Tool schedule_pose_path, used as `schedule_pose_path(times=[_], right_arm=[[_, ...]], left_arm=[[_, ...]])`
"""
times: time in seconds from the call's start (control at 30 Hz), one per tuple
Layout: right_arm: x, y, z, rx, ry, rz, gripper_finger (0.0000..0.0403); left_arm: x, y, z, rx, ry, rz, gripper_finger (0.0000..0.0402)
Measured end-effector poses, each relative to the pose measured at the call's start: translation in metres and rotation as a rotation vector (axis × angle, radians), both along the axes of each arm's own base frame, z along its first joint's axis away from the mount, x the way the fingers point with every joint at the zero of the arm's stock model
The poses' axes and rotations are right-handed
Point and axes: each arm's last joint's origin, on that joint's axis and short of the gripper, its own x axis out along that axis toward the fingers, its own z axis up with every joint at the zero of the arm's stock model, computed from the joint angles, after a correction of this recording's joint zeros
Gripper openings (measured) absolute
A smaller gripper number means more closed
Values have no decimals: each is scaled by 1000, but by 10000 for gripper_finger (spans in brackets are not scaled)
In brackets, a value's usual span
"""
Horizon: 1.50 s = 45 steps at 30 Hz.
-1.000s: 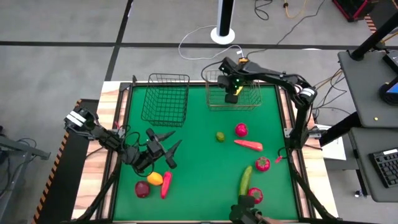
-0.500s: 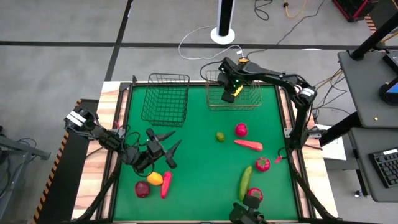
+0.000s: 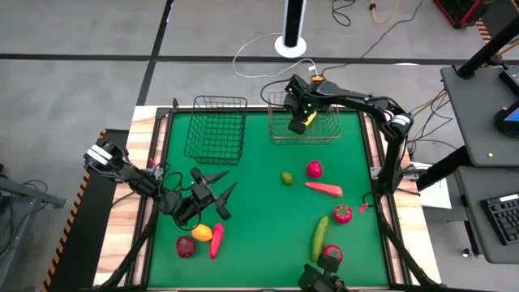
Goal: Sort produce into baskets
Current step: Put the eggplant into the gold wire basket, then put the lime into the black wire basket
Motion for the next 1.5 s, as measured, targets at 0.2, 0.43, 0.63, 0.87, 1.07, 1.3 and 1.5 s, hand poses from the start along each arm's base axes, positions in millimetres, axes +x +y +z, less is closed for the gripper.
schedule_pose_path(times=[0.2,0.43,0.63,0.87,1.07,1.3,1.5], right_arm=[[0,0,0,1,-7,-16,56],[0,0,0,-4,-3,-19,103],[0,0,2,1,-4,-31,122],[1,6,27,-10,-61,-49,120],[0,40,61,22,-167,6,106],[-6,105,96,-3,-319,140,86],[-23,160,106,-13,-495,224,77]], left_arm=[[0,0,0,0,0,0,203],[0,0,0,-1,-1,-1,203],[0,0,0,-4,-3,-1,203],[0,0,0,-7,-5,-2,203],[0,0,0,-18,-14,-3,203],[0,-3,0,-35,-38,-51,203],[3,-6,3,-39,-48,-93,203]])
